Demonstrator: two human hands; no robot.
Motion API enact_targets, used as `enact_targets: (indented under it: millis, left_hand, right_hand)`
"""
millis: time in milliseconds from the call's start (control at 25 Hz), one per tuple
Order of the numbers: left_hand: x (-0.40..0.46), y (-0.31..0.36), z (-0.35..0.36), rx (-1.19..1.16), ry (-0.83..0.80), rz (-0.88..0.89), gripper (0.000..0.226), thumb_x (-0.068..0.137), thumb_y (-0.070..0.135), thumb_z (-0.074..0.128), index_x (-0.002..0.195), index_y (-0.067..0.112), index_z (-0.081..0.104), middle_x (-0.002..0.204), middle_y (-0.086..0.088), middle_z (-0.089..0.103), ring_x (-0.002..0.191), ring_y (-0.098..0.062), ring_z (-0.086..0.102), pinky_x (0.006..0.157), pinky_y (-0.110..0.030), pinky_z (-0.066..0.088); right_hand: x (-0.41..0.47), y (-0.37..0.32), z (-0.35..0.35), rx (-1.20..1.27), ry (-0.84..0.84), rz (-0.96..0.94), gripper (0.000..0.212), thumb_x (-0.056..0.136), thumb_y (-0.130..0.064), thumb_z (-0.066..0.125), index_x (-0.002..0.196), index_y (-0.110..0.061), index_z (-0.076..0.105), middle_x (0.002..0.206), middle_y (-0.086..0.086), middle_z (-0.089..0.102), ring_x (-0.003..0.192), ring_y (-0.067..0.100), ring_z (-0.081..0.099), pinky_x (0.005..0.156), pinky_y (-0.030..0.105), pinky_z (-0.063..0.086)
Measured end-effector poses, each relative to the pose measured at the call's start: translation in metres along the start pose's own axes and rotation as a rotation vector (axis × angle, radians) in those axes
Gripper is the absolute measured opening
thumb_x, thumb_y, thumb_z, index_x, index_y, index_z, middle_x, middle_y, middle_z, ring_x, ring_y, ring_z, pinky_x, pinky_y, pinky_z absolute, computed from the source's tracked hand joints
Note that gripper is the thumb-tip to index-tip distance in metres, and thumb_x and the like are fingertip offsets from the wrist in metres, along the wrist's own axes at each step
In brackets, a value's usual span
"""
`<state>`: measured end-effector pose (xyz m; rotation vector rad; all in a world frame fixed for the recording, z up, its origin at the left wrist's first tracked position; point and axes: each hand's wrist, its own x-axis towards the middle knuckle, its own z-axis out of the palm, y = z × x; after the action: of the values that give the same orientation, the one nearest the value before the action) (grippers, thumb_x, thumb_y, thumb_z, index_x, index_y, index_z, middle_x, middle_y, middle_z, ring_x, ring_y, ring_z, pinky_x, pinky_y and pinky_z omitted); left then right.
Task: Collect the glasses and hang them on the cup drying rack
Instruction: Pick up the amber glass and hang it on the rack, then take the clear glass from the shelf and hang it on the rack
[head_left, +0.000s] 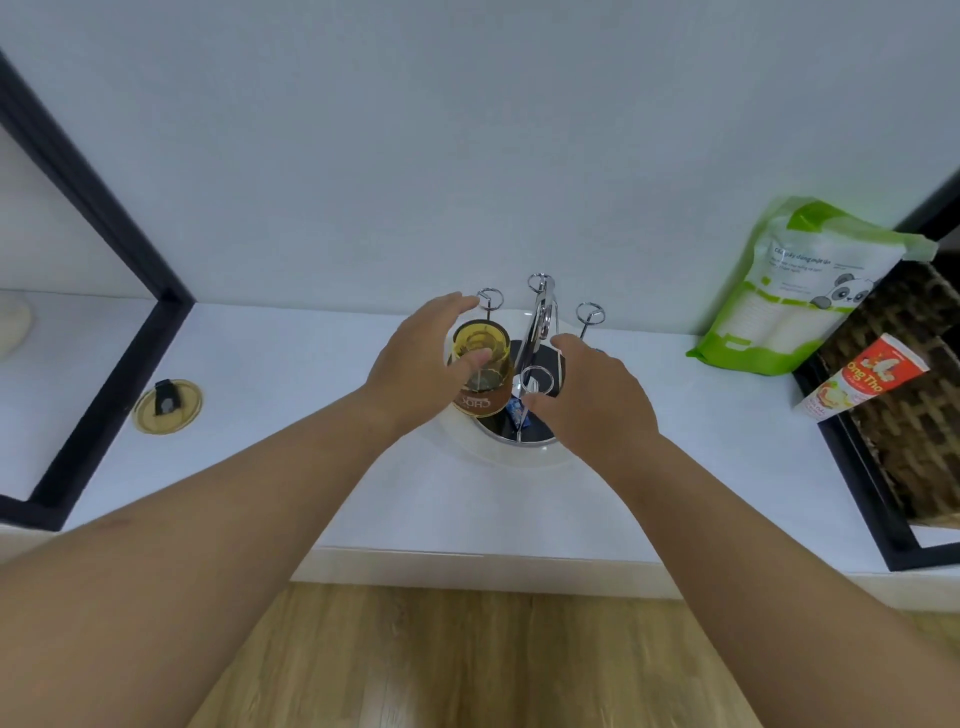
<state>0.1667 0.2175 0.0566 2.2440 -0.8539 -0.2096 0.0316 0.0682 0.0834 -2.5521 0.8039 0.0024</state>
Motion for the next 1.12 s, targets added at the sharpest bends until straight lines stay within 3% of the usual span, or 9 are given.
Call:
enact_targets:
  millis: [240,440,720,920,1120]
  left_hand:
    - [-0.017,0.073,-0.118,0.026,0.095,0.006,0.047,0.104,0.038,0.056,0.149,0.028,0.05,0.153,0.013,0.05,0.142,-0.007,0.042,0.109,-0.02,0.029]
    - [-0.049,0.157,-0.25,0.124,0.247,0.022,0.044,0.103,0.044,0.054,0.145,0.032,0.054,0.148,0.016,0.054,0.139,-0.007,0.046,0.111,-0.024,0.033]
    - [-0.119,0.318,-0.429,0.205,0.483,0.049,0.047,0.101,0.049,0.055,0.146,0.035,0.052,0.147,0.019,0.054,0.138,-0.004,0.046,0.107,-0.02,0.031]
    - [-0.181,0.404,-0.495,0.163,0.618,0.034,0.052,0.099,0.05,0.06,0.147,0.034,0.051,0.15,0.013,0.053,0.141,-0.007,0.045,0.109,-0.024,0.032]
    - [-0.251,0.458,-0.528,0.248,0.657,-0.005,0.061,0.099,0.05,0.059,0.154,0.027,0.044,0.157,0.005,0.047,0.145,-0.016,0.043,0.117,-0.035,0.035]
  right_hand:
    - [0.005,-0.057,-0.09,0.048,0.054,-0.117,0.067,0.094,-0.044,0.075,0.153,-0.026,0.049,0.136,0.003,0.069,0.126,0.028,0.062,0.098,0.039,0.051]
    - [-0.026,-0.135,-0.21,0.116,0.107,-0.316,0.076,0.095,-0.052,0.071,0.16,-0.03,0.038,0.134,0.004,0.065,0.13,0.029,0.057,0.099,0.042,0.053]
    - [-0.12,-0.244,-0.406,0.199,0.257,-0.601,0.072,0.097,-0.053,0.067,0.159,-0.032,0.039,0.132,-0.001,0.062,0.134,0.025,0.051,0.098,0.04,0.051]
    - [-0.193,-0.281,-0.485,0.379,0.3,-0.725,0.068,0.097,-0.054,0.066,0.157,-0.036,0.041,0.138,-0.001,0.062,0.129,0.024,0.056,0.101,0.041,0.051]
    - [-0.253,-0.292,-0.513,0.493,0.24,-0.814,0.069,0.097,-0.053,0.067,0.158,-0.034,0.042,0.145,0.003,0.059,0.125,0.024,0.059,0.097,0.038,0.051]
